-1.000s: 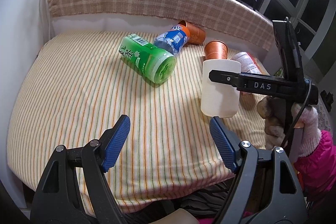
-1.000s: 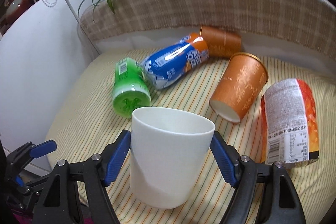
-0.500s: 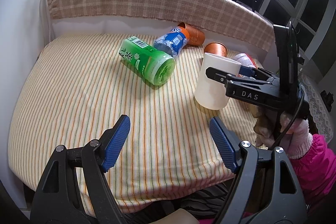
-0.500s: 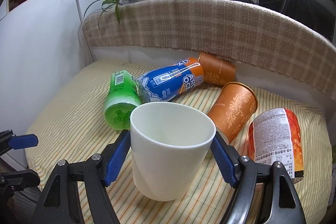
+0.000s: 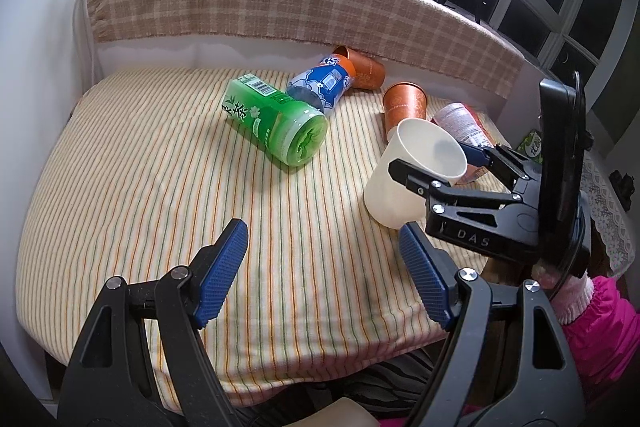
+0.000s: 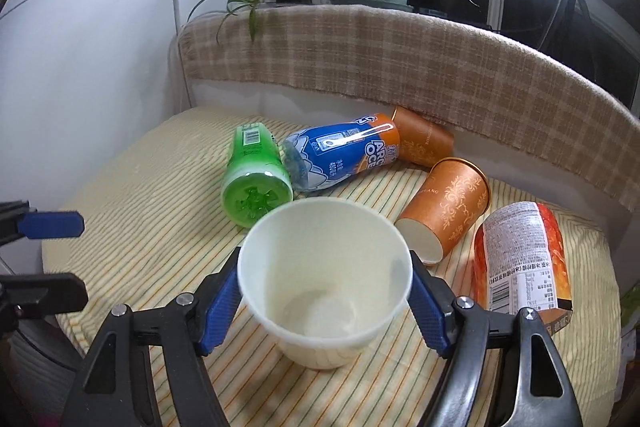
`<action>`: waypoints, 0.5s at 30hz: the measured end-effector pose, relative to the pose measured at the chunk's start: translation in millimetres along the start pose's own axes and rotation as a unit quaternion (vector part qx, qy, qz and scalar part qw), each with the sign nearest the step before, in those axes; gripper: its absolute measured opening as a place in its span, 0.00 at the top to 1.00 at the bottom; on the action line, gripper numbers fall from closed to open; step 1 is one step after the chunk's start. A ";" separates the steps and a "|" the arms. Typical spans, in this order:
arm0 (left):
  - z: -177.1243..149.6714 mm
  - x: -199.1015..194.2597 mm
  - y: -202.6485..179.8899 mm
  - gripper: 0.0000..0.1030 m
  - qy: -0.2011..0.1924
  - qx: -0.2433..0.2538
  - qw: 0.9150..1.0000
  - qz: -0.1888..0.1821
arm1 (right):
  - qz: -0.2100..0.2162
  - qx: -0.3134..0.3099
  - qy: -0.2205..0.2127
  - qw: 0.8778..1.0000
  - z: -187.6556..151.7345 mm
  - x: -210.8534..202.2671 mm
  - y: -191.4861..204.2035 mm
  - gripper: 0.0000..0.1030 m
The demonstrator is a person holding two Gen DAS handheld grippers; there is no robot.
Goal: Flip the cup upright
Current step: 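Lower the upright white cup onto the bedspread with the right gripper, then open the right gripper and withdraw it from the cup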
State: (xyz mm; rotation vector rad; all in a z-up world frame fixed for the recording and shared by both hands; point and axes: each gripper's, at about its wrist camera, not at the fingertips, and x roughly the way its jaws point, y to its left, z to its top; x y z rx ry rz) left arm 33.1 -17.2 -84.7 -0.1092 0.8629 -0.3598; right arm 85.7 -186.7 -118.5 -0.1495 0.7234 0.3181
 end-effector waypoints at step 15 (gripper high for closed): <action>-0.5 -10.4 -6.5 0.22 -0.011 0.008 1.000 -0.001 | 0.016 0.052 -0.006 0.999 -11.9 -20.4 -15.5 0.14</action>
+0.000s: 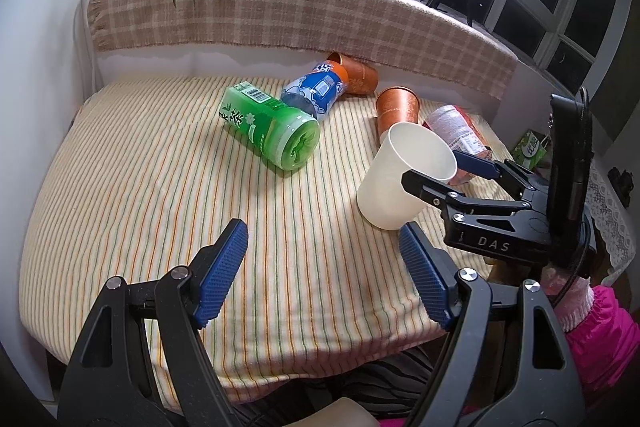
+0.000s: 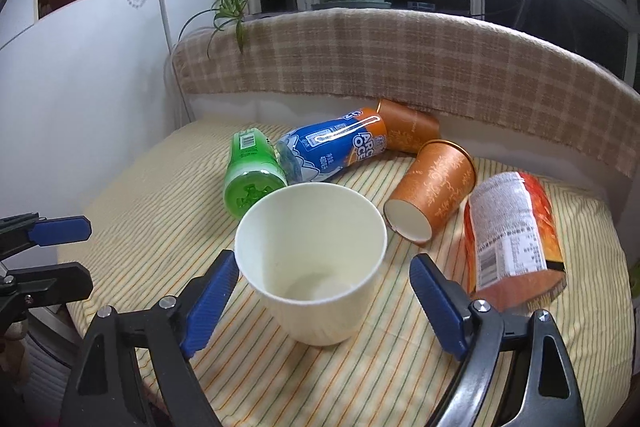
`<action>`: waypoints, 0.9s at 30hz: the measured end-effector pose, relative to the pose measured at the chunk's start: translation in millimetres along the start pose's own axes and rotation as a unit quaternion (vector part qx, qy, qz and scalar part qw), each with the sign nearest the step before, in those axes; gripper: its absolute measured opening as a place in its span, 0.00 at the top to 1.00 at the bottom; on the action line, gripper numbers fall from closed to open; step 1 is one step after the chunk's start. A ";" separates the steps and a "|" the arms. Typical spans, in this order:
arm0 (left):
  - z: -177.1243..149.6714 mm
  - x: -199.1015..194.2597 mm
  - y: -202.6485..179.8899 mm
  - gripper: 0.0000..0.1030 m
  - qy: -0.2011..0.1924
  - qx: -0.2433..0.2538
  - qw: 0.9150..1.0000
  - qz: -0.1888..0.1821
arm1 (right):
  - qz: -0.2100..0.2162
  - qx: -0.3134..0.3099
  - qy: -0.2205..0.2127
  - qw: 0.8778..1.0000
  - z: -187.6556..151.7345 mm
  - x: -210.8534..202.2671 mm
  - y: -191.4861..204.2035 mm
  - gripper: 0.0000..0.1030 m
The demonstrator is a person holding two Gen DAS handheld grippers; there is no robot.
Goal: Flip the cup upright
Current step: 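Open the right gripper and withdraw it from the cup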
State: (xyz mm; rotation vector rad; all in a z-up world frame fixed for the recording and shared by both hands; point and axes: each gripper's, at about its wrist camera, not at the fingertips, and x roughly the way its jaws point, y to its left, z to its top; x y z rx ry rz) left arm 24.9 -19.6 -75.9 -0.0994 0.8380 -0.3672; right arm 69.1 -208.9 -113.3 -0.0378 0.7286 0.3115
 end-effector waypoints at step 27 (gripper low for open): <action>7.5 -31.9 -21.2 0.12 -0.127 0.052 0.987 0.081 | -0.118 0.055 -0.050 0.990 -16.9 -91.7 -10.2 0.06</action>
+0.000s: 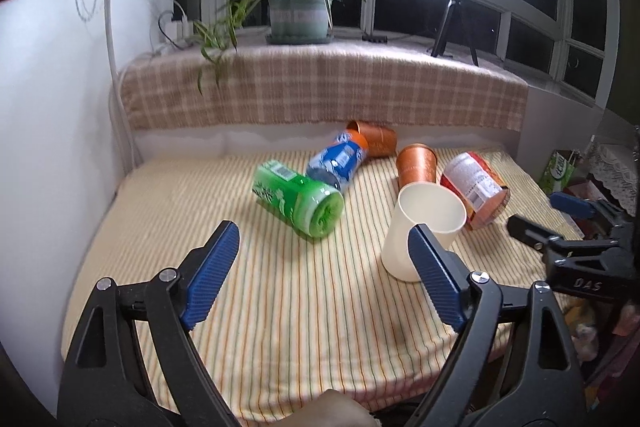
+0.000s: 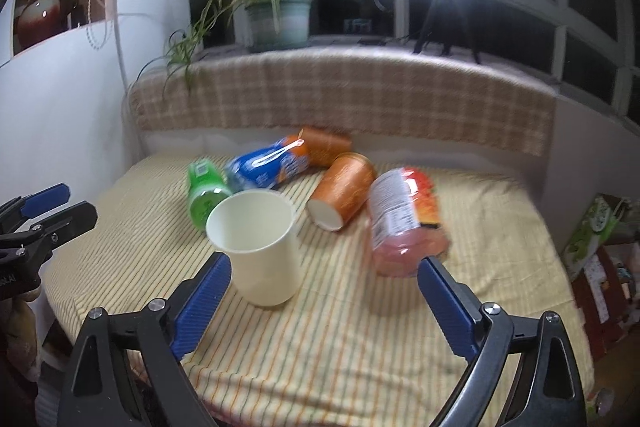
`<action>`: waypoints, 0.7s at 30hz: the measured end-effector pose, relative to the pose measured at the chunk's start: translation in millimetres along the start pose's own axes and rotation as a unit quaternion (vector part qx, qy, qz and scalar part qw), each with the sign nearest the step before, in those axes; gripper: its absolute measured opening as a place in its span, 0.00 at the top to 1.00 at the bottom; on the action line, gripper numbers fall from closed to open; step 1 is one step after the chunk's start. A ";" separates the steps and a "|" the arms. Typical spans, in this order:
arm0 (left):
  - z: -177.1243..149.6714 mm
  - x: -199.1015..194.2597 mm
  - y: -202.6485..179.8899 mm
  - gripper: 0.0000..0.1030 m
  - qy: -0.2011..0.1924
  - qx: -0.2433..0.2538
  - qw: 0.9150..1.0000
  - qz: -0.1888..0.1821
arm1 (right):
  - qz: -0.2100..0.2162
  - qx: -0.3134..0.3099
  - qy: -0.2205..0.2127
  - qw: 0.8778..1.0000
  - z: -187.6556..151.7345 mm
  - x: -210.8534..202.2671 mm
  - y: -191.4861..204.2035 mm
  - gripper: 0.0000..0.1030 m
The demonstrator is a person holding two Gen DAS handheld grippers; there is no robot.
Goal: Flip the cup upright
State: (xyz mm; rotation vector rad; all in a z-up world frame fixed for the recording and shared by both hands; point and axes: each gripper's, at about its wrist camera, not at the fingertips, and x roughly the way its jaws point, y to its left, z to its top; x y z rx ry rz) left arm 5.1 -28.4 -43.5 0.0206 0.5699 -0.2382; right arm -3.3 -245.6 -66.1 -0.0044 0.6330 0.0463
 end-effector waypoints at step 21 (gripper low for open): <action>12.0 -26.3 -2.5 0.00 -0.082 -0.002 0.996 0.042 | -0.062 0.035 -0.108 0.992 11.8 -44.6 -13.5 0.00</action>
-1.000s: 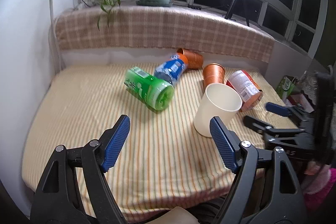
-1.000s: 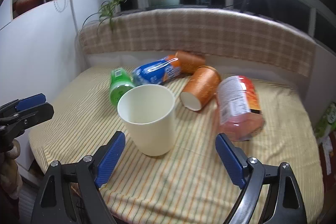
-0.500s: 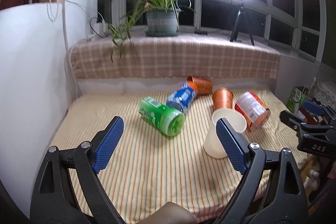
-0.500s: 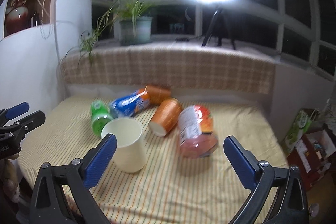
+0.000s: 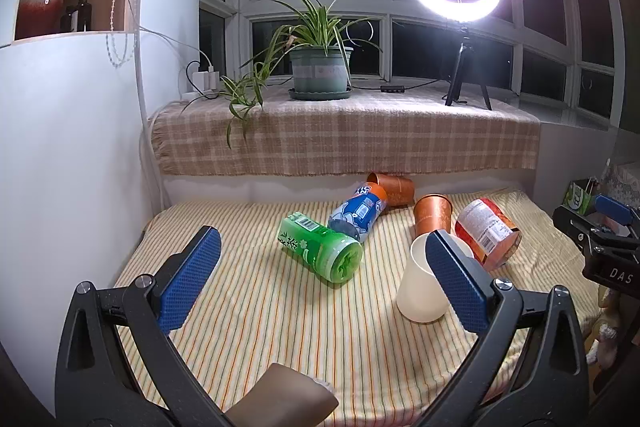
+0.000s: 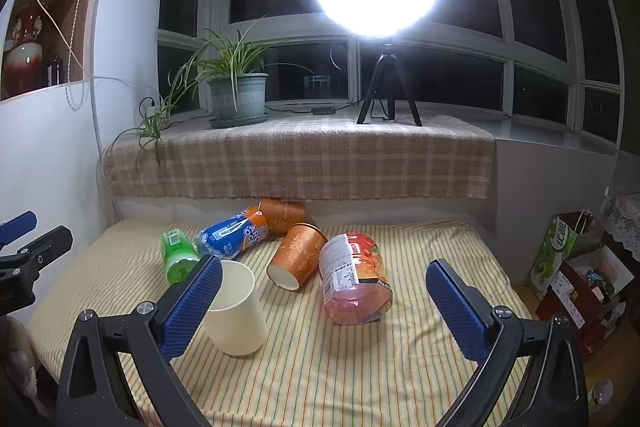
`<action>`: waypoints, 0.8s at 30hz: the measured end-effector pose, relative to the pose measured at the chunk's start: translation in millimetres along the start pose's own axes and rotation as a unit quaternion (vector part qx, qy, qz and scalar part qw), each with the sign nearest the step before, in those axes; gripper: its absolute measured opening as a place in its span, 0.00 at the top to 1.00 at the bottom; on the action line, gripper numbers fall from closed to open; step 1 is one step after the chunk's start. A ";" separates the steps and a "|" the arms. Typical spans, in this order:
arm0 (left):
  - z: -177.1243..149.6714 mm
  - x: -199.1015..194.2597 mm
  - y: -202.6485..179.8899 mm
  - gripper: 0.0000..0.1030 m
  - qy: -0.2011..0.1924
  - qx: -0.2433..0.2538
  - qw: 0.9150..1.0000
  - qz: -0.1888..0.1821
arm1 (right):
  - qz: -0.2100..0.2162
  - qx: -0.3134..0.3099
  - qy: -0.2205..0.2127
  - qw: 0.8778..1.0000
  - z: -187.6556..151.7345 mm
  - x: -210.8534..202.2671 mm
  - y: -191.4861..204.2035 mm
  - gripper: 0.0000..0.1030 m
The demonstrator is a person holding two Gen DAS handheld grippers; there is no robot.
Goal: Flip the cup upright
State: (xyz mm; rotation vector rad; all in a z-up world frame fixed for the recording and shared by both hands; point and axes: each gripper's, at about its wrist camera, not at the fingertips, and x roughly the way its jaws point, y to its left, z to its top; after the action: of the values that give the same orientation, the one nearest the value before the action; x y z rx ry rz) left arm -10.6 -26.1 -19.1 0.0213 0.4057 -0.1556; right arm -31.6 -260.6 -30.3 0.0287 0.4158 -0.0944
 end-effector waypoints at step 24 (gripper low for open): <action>1.0 0.2 0.9 0.00 0.001 -0.002 1.000 -0.001 | -0.003 0.003 0.001 1.000 -1.8 1.6 -0.8 0.00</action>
State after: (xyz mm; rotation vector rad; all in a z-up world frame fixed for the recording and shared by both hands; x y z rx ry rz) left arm -9.8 -25.3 -18.3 0.0163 0.4080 -0.1561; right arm -31.0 -261.5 -32.7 0.0333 0.4177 -0.1018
